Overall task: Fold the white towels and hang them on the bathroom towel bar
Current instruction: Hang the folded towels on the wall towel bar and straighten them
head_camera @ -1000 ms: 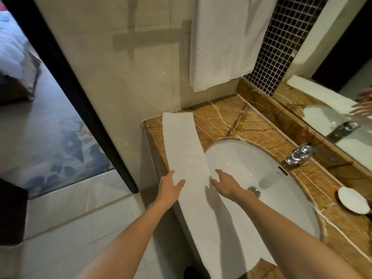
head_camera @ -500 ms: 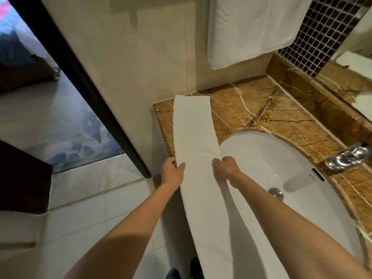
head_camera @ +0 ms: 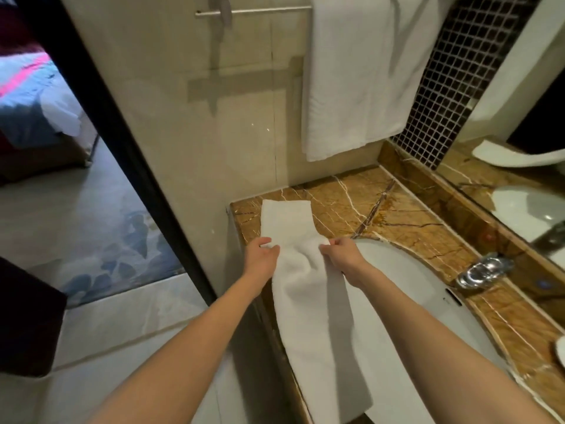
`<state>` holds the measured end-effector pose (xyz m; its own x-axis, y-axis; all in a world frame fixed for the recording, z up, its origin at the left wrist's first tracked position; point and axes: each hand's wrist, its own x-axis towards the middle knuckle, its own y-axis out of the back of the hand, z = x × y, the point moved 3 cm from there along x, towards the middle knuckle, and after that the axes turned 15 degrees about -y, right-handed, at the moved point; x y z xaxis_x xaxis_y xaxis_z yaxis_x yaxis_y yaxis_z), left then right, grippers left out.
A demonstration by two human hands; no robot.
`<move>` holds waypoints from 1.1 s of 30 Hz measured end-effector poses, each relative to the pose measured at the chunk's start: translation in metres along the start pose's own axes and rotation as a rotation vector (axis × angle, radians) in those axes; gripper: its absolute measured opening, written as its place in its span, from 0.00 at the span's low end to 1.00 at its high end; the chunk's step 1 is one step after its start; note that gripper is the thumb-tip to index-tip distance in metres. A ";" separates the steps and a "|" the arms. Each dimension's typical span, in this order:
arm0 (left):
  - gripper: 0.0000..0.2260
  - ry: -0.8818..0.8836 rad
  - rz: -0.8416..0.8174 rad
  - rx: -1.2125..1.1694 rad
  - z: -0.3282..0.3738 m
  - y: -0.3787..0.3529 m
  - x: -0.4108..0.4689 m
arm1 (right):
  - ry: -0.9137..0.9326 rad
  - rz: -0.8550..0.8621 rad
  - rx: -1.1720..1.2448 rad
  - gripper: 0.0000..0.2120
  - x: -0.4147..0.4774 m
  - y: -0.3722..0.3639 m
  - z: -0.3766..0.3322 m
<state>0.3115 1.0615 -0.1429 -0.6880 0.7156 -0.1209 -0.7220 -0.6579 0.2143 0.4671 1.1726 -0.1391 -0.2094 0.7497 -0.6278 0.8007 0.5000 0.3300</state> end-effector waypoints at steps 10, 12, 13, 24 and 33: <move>0.10 -0.286 0.016 -0.146 0.154 0.056 0.004 | 0.252 0.121 0.034 0.09 -0.114 0.052 -0.120; 0.11 -0.328 0.002 -0.194 0.183 0.067 0.006 | 0.310 0.143 0.040 0.11 -0.137 0.060 -0.145; 0.12 -0.344 -0.004 -0.228 0.196 0.071 0.005 | 0.329 0.148 0.045 0.13 -0.148 0.063 -0.156; 0.10 -0.640 -0.018 -0.352 0.321 0.126 -0.002 | 0.465 0.204 0.272 0.05 -0.241 0.092 -0.249; 0.12 -0.824 -0.023 -0.283 0.412 0.149 0.025 | 0.606 0.210 0.300 0.15 -0.286 0.114 -0.324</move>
<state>0.2172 1.0774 0.2851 -0.4795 0.5989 0.6414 -0.8014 -0.5966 -0.0420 0.4362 1.1555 0.3060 -0.2393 0.9701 -0.0406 0.9603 0.2427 0.1377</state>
